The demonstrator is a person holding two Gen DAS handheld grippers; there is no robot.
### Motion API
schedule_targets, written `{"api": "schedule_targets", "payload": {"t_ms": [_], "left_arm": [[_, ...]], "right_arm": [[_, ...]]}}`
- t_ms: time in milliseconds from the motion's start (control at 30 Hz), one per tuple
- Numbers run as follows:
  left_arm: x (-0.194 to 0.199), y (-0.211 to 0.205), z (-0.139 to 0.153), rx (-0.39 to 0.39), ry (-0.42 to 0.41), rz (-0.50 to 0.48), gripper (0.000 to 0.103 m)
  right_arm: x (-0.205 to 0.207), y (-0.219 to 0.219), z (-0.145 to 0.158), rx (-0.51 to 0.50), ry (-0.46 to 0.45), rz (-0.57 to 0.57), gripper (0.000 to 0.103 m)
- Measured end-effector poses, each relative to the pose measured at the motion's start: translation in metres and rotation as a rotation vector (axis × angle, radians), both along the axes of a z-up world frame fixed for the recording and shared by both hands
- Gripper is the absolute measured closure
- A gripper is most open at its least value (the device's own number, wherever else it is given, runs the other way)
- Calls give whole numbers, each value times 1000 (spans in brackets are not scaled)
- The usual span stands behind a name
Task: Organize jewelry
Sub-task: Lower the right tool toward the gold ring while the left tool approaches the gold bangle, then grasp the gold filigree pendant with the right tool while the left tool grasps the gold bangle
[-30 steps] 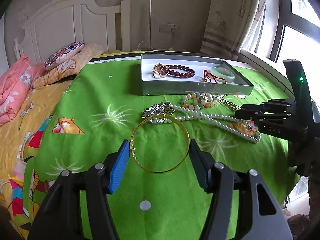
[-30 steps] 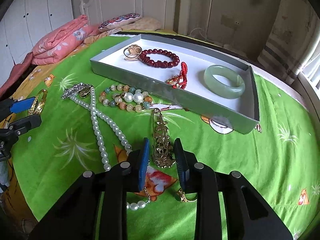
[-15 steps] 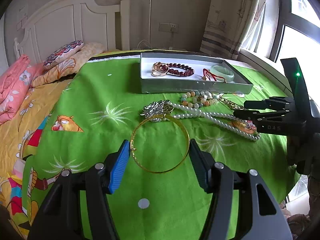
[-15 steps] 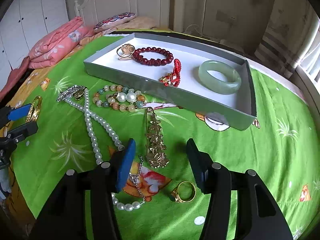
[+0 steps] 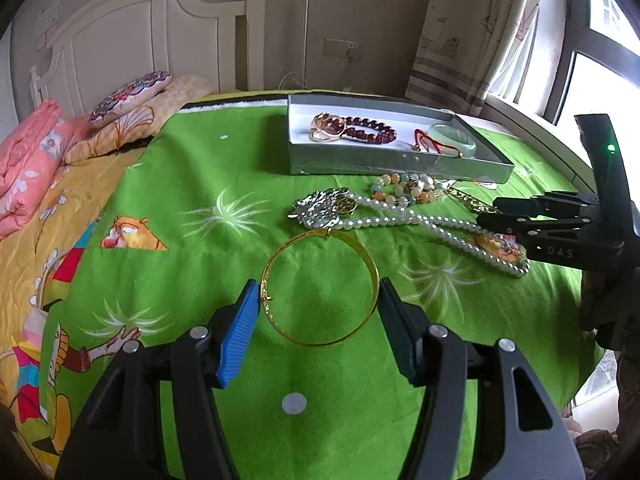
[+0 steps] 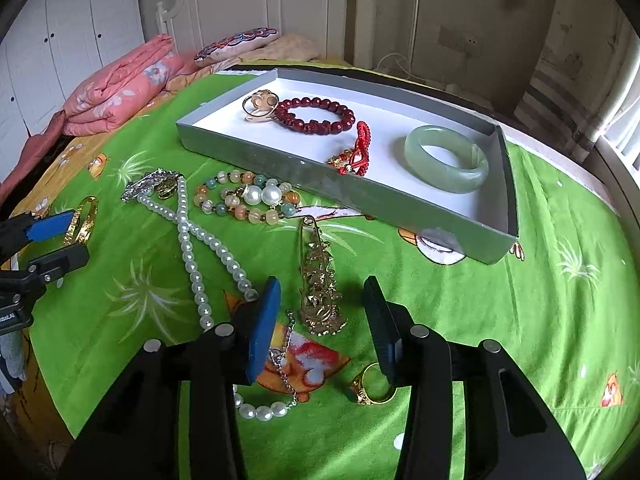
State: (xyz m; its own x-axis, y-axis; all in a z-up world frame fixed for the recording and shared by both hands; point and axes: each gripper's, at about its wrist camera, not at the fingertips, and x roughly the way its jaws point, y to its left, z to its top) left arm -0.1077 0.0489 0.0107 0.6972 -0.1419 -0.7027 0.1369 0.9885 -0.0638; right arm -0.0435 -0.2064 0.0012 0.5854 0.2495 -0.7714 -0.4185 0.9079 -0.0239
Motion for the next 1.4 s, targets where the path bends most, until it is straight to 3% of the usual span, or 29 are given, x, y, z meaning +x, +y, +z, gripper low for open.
{"api": "schedule_targets", "payload": {"t_ms": [267,400,533,800,1167,1400], "left_arm": [[5,2,-10,15,30,6,44],[6,-1,-11,35,29,4,44],[4,-4,-11,53,23,-1,44],[-3,-6,14,31,-55,-6,44],[19,-39,46,42,-110,-63,44],[49,-64,52,37,-123,-107,44]], "right_arm": [[0,1,0,-7,-4,0,61],[-6,7,0,-33,-27,24,82],[-10,9,1,-57,-51,20,82],[-19,-21,19,143,-106,-2,82],[-19,-46,43,198,-171,-68,82],[-4,-75,47,322,-141,-99,82]]}}
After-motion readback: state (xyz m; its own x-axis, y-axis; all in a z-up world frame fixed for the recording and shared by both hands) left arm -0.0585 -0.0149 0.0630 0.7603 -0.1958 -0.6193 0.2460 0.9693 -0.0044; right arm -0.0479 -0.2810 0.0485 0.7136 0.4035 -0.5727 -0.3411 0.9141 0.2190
